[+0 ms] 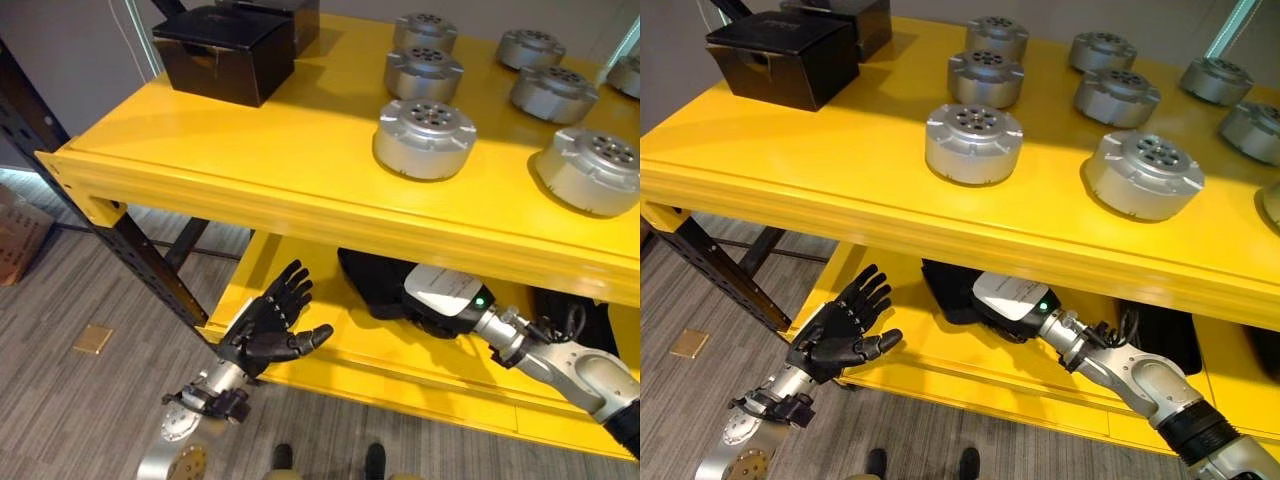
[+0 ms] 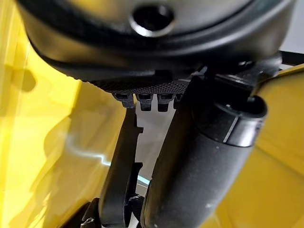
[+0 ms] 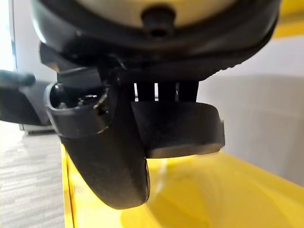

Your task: Move parts from the plastic box to the shelf.

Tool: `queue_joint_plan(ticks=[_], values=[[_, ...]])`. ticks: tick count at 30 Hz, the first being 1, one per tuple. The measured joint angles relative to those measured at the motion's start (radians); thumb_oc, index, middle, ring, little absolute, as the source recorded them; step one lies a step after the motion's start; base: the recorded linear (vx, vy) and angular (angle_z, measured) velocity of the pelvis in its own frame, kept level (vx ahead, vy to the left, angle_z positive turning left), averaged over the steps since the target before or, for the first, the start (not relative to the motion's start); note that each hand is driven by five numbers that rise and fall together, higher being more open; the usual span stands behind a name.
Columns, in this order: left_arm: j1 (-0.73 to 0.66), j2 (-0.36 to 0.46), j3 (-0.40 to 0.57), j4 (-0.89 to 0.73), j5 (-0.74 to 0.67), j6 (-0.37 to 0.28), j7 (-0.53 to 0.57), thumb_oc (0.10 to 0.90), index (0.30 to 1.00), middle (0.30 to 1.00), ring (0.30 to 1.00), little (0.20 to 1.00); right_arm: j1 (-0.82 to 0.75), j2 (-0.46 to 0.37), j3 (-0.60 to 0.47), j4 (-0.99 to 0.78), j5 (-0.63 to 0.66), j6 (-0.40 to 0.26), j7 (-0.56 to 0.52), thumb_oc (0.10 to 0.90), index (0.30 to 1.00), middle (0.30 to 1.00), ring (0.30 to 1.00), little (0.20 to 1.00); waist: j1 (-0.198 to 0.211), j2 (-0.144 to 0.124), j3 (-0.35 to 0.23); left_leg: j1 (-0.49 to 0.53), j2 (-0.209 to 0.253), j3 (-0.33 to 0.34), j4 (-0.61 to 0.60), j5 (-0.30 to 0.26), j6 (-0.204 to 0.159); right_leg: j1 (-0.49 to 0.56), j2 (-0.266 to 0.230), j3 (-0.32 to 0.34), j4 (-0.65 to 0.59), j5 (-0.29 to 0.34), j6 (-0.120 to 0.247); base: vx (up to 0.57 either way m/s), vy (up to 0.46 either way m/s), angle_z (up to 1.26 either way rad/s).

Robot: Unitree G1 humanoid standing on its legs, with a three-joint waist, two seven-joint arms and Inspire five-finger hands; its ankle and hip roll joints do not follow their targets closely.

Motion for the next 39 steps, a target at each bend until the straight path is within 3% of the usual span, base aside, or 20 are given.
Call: queue_joint_plan(ticks=[2,10,19,26,39], values=[[0.000,0.000,0.001,0.000,0.000,-0.005,0.000,0.900,1.000,1.000,1.000,1.000,0.002,-0.003,0.002,0.004,0.000,-0.012,0.002,0.400,0.300,0.300,0.300,0.300,-0.001,0.013,0.000,0.002,0.006,0.001,0.000,-0.003,-0.013,0.002,0.002,0.000,0.000,-0.003,0.001,-0.01,-0.067,-0.01],[-0.001,-0.012,0.004,0.003,0.000,-0.017,-0.001,0.900,1.000,1.000,1.000,1.000,0.035,0.020,0.053,0.111,-0.007,-0.049,-0.010,0.400,0.300,0.300,0.300,0.300,-0.002,0.018,0.001,0.003,0.008,0.010,0.000,-0.005,-0.011,-0.002,0.002,0.009,0.000,-0.008,0.005,-0.02,-0.019,-0.03],[-0.016,-0.022,0.003,0.005,0.001,-0.026,0.000,0.900,1.000,1.000,1.000,1.000,0.042,0.049,0.052,0.125,-0.020,-0.042,-0.021,0.400,0.300,0.300,0.300,0.300,-0.034,0.027,0.002,0.031,0.001,0.050,0.000,-0.011,-0.003,0.001,-0.001,0.052,-0.002,-0.002,0.006,-0.02,0.031,-0.13],[-0.022,-0.039,0.003,0.012,0.005,-0.027,0.000,0.900,1.000,1.000,1.000,1.000,0.111,0.132,0.018,0.127,0.021,0.049,-0.021,0.400,0.300,0.300,0.300,0.300,-0.058,0.054,0.005,0.057,-0.009,0.057,0.000,-0.027,0.001,0.023,-0.011,0.069,-0.007,-0.008,0.010,-0.01,0.033,-0.04],[-0.051,-0.076,-0.002,0.013,0.007,-0.033,-0.003,0.900,1.000,1.000,1.000,1.000,0.148,0.267,-0.025,0.218,0.100,0.226,-0.072,0.400,0.300,0.300,0.300,0.300,-0.086,0.069,0.004,0.074,-0.018,0.079,0.000,-0.035,0.006,0.027,-0.018,0.097,-0.006,-0.002,0.017,-0.02,0.011,-0.05]])
